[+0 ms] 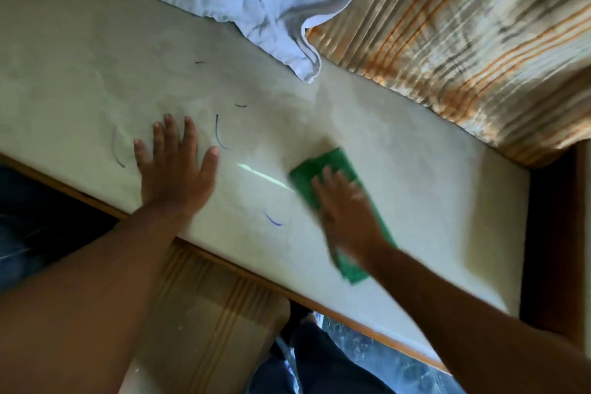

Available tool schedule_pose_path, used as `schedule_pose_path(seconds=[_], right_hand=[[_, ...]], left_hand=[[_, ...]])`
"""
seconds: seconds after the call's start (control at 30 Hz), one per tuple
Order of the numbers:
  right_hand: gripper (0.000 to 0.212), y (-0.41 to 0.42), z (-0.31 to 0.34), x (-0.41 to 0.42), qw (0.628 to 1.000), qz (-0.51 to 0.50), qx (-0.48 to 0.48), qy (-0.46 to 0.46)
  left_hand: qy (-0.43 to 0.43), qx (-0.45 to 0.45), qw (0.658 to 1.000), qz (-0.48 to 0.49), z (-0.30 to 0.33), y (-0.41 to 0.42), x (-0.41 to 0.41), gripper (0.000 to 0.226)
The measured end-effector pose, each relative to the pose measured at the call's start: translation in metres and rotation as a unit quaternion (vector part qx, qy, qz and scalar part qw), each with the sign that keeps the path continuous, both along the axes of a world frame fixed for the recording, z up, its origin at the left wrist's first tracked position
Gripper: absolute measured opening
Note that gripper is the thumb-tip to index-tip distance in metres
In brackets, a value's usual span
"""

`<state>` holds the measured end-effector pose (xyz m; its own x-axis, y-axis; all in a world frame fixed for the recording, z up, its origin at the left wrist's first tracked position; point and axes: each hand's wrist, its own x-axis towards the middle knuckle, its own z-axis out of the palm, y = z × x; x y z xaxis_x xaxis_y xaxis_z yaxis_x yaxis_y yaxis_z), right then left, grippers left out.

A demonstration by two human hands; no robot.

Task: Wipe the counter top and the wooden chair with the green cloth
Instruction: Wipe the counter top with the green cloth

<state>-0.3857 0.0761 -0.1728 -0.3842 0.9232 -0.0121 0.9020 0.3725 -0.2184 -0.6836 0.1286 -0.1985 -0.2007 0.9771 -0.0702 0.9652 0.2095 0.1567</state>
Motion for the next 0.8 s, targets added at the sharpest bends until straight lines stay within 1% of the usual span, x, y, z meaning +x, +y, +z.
schedule_pose_path(seconds=[0.03, 0.1, 0.2, 0.27, 0.3, 0.37, 0.43, 0.47, 0.53, 0.6, 0.63, 0.67, 0.7, 0.77, 0.8], right_hand=[[0.056, -0.025, 0.000, -0.010, 0.998, 0.067, -0.005, 0.014], [0.059, -0.057, -0.002, -0.023, 0.986, 0.158, -0.058, 0.014], [0.061, -0.036, -0.005, -0.030, 0.972, 0.225, -0.067, -0.029], [0.063, -0.002, -0.006, -0.046, 0.970, 0.231, -0.057, -0.053], [0.063, 0.018, -0.006, -0.055, 0.974, 0.216, -0.046, -0.057], [0.061, 0.051, -0.006, -0.075, 0.985, 0.163, -0.035, -0.046], [0.062, 0.060, -0.008, -0.085, 0.992, 0.119, -0.046, -0.024], [0.066, 0.050, -0.011, -0.084, 0.991, 0.126, -0.039, -0.030], [0.070, 0.000, -0.016, -0.062, 0.977, 0.206, -0.044, -0.040], [0.061, -0.053, -0.015, -0.012, 0.961, 0.262, -0.079, -0.035], [0.057, -0.058, -0.014, 0.019, 0.959, 0.269, -0.082, -0.035], [0.055, -0.049, -0.013, 0.050, 0.962, 0.261, -0.072, -0.037], [0.056, -0.029, -0.010, 0.078, 0.971, 0.225, -0.069, -0.047], [0.064, 0.024, -0.007, 0.118, 0.993, 0.084, -0.048, -0.068], [0.070, 0.055, -0.004, 0.129, 0.995, -0.001, -0.046, -0.089]], left_hand=[[0.005, -0.001, 1.000, -0.001, 0.000, 0.000, 0.001, 0.077], [0.003, -0.005, 1.000, -0.004, 0.001, 0.000, 0.001, 0.076], [0.000, -0.006, 1.000, -0.005, 0.002, 0.001, 0.000, 0.076], [-0.004, -0.010, 1.000, -0.003, 0.003, -0.001, 0.000, 0.076], [-0.003, -0.008, 1.000, -0.002, 0.004, -0.002, 0.001, 0.075], [-0.006, -0.005, 1.000, -0.001, 0.007, -0.003, 0.001, 0.075], [-0.010, -0.004, 1.000, 0.004, 0.009, -0.002, 0.001, 0.074], [-0.010, -0.005, 1.000, 0.005, 0.009, -0.001, 0.001, 0.074], [-0.011, -0.013, 1.000, 0.007, 0.008, -0.001, 0.001, 0.074], [-0.008, -0.012, 1.000, 0.005, 0.008, -0.002, 0.001, 0.074], [-0.006, -0.010, 1.000, 0.005, 0.008, -0.002, 0.001, 0.074], [-0.006, -0.010, 1.000, 0.004, 0.007, -0.002, 0.000, 0.074], [-0.005, -0.011, 1.000, 0.002, 0.007, -0.002, 0.000, 0.074], [0.002, -0.007, 1.000, 0.000, 0.005, -0.001, -0.001, 0.074], [0.003, -0.006, 1.000, 0.000, 0.004, -0.001, -0.001, 0.073]])
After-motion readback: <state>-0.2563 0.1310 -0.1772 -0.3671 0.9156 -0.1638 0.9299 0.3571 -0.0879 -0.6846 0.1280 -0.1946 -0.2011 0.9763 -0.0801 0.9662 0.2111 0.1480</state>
